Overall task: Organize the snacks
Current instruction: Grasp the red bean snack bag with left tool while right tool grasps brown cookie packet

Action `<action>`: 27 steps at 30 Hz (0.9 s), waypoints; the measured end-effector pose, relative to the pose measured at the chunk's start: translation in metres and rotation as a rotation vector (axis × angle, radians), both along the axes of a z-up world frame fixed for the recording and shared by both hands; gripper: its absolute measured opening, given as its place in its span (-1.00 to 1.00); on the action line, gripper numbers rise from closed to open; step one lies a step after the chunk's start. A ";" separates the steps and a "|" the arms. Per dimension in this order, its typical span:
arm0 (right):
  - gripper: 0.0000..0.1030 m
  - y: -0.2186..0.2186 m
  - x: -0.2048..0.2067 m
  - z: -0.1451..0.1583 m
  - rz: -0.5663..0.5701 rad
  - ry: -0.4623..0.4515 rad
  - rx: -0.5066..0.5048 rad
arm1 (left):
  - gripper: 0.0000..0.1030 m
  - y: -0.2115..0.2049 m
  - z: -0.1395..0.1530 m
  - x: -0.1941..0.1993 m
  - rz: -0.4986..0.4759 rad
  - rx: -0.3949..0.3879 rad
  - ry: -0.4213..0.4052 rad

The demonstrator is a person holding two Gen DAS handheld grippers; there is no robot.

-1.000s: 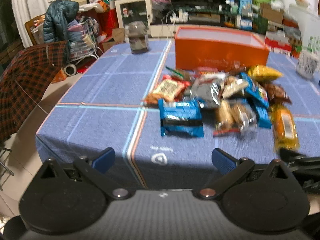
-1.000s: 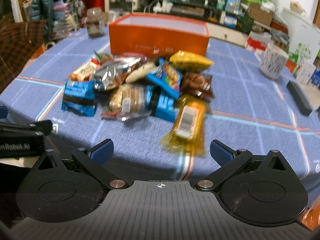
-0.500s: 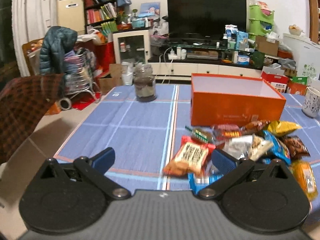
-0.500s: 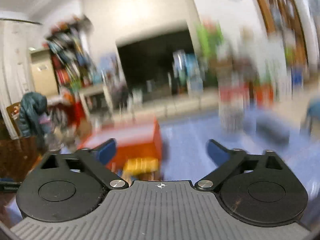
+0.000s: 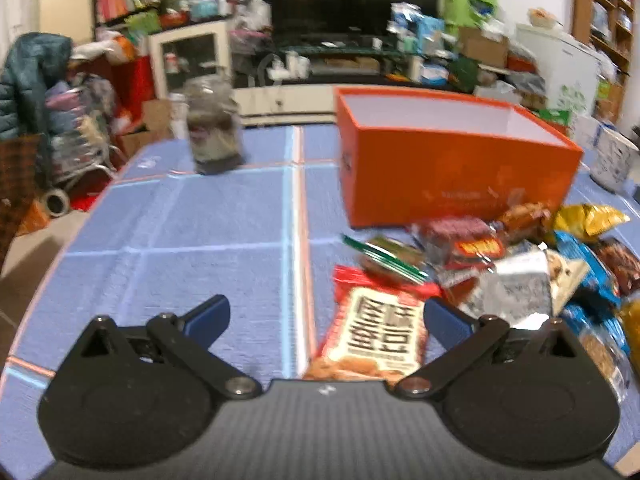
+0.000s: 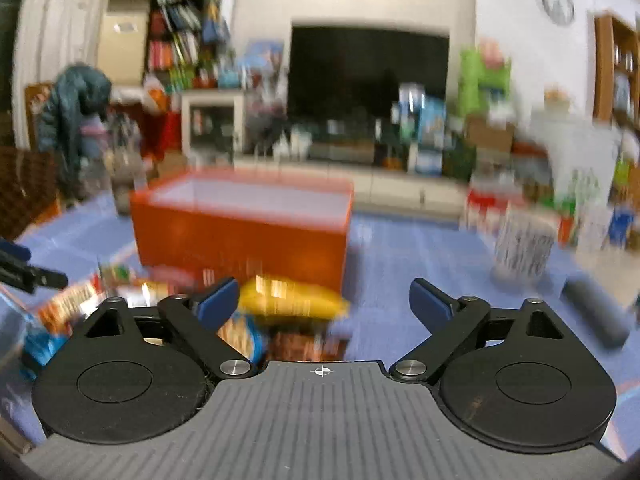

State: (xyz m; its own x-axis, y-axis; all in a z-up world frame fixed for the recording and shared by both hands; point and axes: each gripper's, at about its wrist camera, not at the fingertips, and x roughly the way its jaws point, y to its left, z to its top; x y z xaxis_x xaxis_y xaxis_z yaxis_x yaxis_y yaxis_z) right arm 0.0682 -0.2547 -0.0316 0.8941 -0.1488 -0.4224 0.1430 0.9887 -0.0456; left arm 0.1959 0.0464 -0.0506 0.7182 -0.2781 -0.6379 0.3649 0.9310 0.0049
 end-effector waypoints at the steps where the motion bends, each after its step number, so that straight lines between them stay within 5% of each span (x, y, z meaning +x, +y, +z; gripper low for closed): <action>1: 0.37 -0.004 0.008 -0.007 -0.013 0.043 0.037 | 0.99 -0.004 -0.001 0.000 -0.020 0.017 0.000; 4: 0.02 -0.003 0.027 -0.030 -0.039 0.146 0.091 | 0.99 -0.010 -0.005 0.000 -0.056 0.068 0.007; 8: 0.05 -0.005 0.038 -0.040 -0.072 0.163 0.105 | 0.98 -0.007 -0.012 0.001 -0.079 0.065 0.047; 18: 0.02 -0.005 0.050 -0.040 -0.064 0.245 0.170 | 0.39 -0.011 -0.024 0.015 -0.108 -0.023 0.150; 27: -0.19 -0.007 0.054 -0.050 -0.066 0.321 0.217 | 0.28 -0.019 -0.029 0.019 -0.073 -0.028 0.178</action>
State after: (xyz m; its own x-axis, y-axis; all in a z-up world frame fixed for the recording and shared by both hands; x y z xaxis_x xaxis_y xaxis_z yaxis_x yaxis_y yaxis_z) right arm 0.1217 -0.2616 -0.0820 0.7029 -0.0775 -0.7071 0.2187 0.9695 0.1111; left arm 0.2154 0.0271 -0.0793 0.5718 -0.3446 -0.7445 0.4245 0.9009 -0.0910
